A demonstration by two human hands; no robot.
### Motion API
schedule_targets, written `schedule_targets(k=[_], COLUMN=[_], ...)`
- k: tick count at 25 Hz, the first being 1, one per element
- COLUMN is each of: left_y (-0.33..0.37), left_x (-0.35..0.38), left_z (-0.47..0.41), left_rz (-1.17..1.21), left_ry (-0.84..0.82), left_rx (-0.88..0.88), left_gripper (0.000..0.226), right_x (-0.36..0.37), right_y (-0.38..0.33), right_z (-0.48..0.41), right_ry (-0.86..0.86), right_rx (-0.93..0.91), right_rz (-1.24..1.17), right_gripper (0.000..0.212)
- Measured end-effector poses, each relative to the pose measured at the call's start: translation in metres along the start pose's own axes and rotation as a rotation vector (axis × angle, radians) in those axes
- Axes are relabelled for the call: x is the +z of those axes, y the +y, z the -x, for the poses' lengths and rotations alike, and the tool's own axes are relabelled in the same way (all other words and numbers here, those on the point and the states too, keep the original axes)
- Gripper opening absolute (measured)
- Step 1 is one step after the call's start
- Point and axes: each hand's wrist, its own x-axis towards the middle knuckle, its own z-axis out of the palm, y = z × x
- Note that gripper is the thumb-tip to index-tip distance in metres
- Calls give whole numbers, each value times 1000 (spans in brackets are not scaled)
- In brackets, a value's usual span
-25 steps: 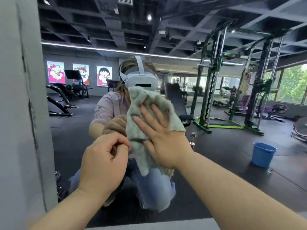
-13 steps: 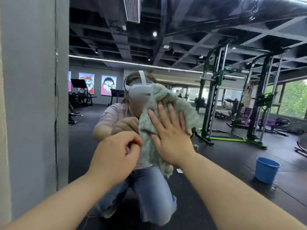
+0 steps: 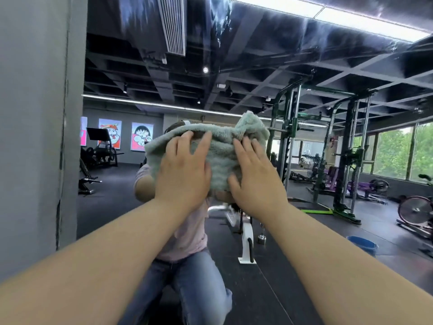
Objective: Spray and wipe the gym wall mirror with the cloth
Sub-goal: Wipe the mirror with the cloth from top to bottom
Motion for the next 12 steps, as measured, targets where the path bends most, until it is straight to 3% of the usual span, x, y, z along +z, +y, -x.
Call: schedule_targets(k=[4,7,12], left_y=[-22,-27,-4], left_x=[17,21,-24], left_z=[-29,-62,-238], left_rz=[-247,-339,-298], left_ry=[-7,80,160], left_rx=[139,234,315], left_gripper=[55,61,59], right_x=[10,2,-86], right_y=[-7,-6,9], right_z=[-20,-55,-213], right_ry=[-6,49,184], right_rx=[57,76,98], right_rz=[9,74,140], right_gripper=[64,61,60])
